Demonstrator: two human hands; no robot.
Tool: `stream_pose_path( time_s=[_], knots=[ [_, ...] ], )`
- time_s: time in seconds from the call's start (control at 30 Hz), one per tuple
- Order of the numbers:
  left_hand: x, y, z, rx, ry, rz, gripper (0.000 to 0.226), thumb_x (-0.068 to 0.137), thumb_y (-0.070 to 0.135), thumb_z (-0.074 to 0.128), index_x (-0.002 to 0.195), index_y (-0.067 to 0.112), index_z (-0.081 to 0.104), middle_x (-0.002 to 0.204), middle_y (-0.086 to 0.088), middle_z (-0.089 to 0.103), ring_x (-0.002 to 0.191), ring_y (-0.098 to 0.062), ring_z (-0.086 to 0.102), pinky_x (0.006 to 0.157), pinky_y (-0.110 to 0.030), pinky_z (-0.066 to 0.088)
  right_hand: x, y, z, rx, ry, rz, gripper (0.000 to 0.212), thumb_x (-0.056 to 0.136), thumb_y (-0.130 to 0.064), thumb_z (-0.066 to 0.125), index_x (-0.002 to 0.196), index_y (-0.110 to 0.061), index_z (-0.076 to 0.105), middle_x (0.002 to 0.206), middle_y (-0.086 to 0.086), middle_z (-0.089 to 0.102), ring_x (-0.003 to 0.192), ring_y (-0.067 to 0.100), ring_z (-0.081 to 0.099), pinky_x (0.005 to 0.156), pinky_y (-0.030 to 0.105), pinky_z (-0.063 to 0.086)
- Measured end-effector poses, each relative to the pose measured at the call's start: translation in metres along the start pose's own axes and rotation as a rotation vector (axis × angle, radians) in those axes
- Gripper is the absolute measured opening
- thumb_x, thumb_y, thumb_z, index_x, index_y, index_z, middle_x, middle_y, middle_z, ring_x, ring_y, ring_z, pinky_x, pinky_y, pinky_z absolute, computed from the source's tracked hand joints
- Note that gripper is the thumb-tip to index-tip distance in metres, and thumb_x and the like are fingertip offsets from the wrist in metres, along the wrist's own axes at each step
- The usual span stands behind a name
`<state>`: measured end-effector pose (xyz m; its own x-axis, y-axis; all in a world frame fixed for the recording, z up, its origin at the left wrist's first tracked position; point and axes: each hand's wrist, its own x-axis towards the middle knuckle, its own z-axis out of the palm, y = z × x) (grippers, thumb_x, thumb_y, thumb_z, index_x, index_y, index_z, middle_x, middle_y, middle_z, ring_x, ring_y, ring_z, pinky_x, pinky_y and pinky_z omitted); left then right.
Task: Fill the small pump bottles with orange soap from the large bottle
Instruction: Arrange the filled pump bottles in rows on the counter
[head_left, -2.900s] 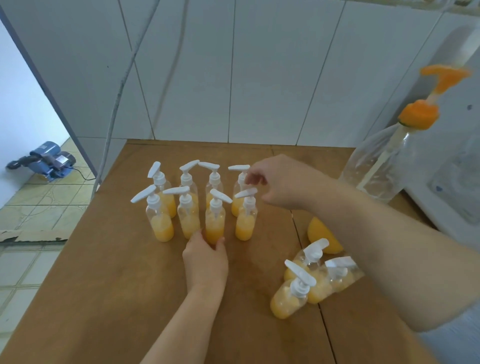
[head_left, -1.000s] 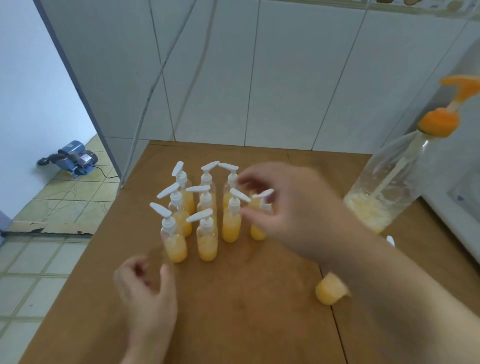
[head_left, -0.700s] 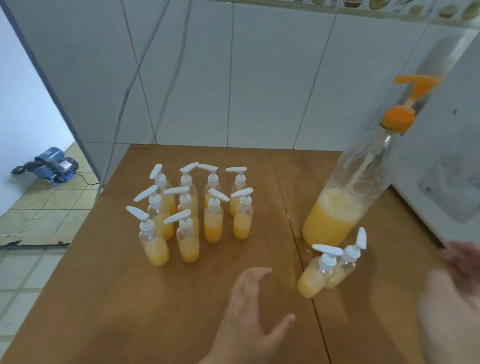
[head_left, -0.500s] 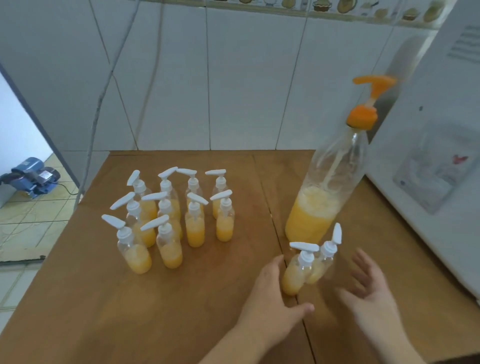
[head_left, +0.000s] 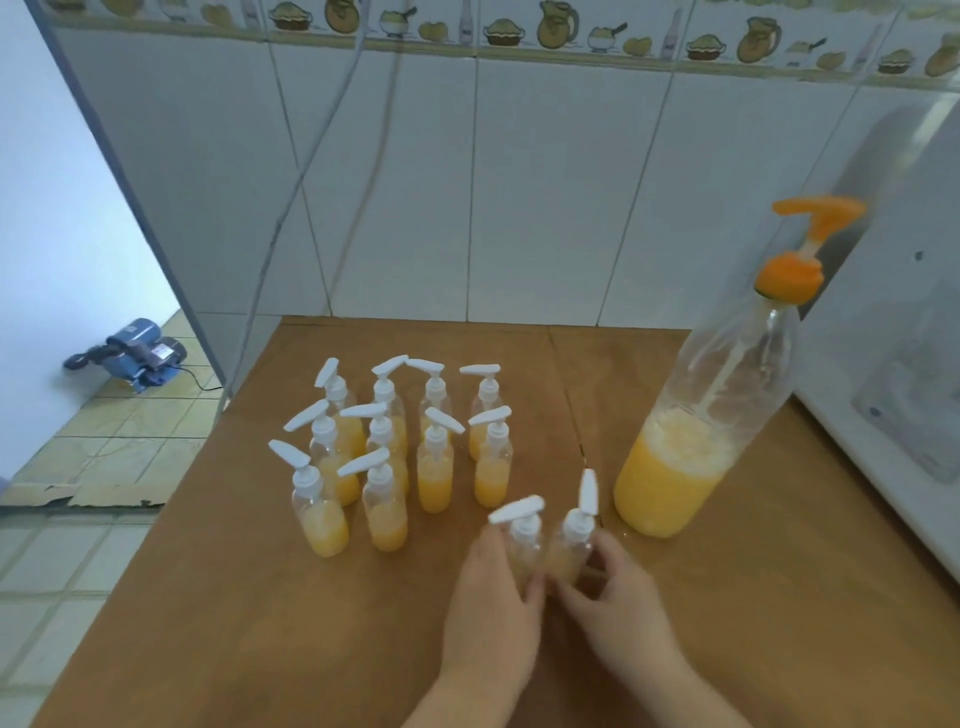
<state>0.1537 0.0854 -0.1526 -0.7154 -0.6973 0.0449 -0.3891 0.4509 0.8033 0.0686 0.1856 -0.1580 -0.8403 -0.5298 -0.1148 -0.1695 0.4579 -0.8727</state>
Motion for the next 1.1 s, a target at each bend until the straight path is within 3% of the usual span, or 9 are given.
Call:
stream_pose_path(
  time_s=[0.13,0.23,0.53,0.67,0.73,0.8,0.9,1.0,1.1],
  knots=[
    [0.013,-0.015,-0.024,0.0,0.15,-0.175,0.048,0.09,0.029,0.06,0.132,0.022,0.039,0.128,0.002,0.055,0.114,-0.019,0.055,0.092,-0.029,0.043,0.01,-0.022,0.033,-0.032,-0.083,-0.095,0.043,0.073,-0.013,0.075,0.098,-0.044,0.057,0.094,-0.021,0.068,0.089,-0.005,0.063,0.078,0.019,0.052],
    [0.019,-0.019,-0.032,0.001,0.198,-0.244,0.046,0.092,0.029,0.057,0.133,0.017,0.04,0.126,-0.003,0.057,0.112,-0.022,0.056,0.089,-0.029,0.042,0.017,-0.031,0.046,-0.022,-0.117,-0.092,0.038,0.073,-0.021,0.07,0.096,-0.048,0.056,0.097,-0.02,0.067,0.092,-0.003,0.062,0.084,0.026,0.052],
    [0.025,-0.028,-0.03,0.025,0.218,-0.304,0.037,0.089,0.026,0.062,0.121,0.012,0.051,0.11,-0.007,0.063,0.103,-0.025,0.058,0.085,-0.035,0.046,0.027,-0.03,0.052,-0.07,-0.15,-0.078,0.042,0.072,-0.023,0.069,0.101,-0.049,0.052,0.106,-0.016,0.063,0.098,0.001,0.06,0.089,0.03,0.052],
    [0.011,-0.035,-0.032,-0.017,0.199,-0.371,0.038,0.085,0.025,0.068,0.117,0.014,0.052,0.104,0.0,0.062,0.102,-0.021,0.061,0.085,-0.031,0.046,0.024,-0.019,0.041,-0.129,-0.109,-0.026,0.058,0.071,-0.016,0.068,0.123,-0.035,0.05,0.119,-0.015,0.055,0.107,0.001,0.054,0.094,0.022,0.047],
    [-0.005,-0.036,-0.033,-0.068,0.207,-0.365,0.036,0.078,0.023,0.075,0.105,0.017,0.054,0.092,0.004,0.063,0.092,-0.014,0.065,0.081,-0.022,0.047,0.015,-0.012,0.024,-0.128,-0.002,0.019,0.053,0.071,-0.013,0.066,0.117,-0.034,0.05,0.108,-0.012,0.057,0.096,0.004,0.055,0.085,0.02,0.047],
    [-0.026,-0.024,-0.032,-0.102,0.253,-0.243,0.034,0.071,0.026,0.081,0.085,0.027,0.05,0.07,0.011,0.063,0.067,-0.003,0.064,0.061,-0.007,0.043,0.005,-0.002,-0.001,-0.063,0.204,0.063,0.045,0.07,-0.009,0.068,0.102,-0.035,0.05,0.093,-0.006,0.058,0.085,0.012,0.056,0.075,0.021,0.044],
    [-0.04,0.019,-0.046,-0.138,0.315,0.227,0.017,0.074,0.042,0.064,0.081,0.033,0.051,0.065,0.01,0.058,0.046,-0.005,0.053,0.042,-0.009,0.04,0.004,0.01,-0.048,0.085,0.532,0.156,0.052,0.068,-0.006,0.076,0.107,-0.027,0.048,0.105,0.005,0.058,0.094,0.021,0.055,0.083,0.031,0.044],
    [-0.01,0.08,-0.056,-0.184,0.185,0.707,0.016,0.086,0.031,0.061,0.095,0.018,0.056,0.078,0.01,0.054,0.062,-0.009,0.053,0.056,-0.022,0.047,0.02,0.011,-0.098,0.112,0.549,0.21,0.092,0.066,-0.016,0.085,0.141,-0.021,0.032,0.135,0.006,0.046,0.118,0.022,0.049,0.098,0.04,0.043],
    [0.042,0.148,-0.048,-0.137,0.099,0.653,0.049,0.083,0.041,0.066,0.123,0.017,0.05,0.114,0.007,0.055,0.104,-0.006,0.052,0.089,-0.02,0.045,0.04,0.006,-0.127,0.154,0.31,0.152,0.117,0.062,-0.018,0.088,0.15,-0.03,0.011,0.147,0.003,0.036,0.129,0.021,0.042,0.102,0.042,0.041]
  ],
)
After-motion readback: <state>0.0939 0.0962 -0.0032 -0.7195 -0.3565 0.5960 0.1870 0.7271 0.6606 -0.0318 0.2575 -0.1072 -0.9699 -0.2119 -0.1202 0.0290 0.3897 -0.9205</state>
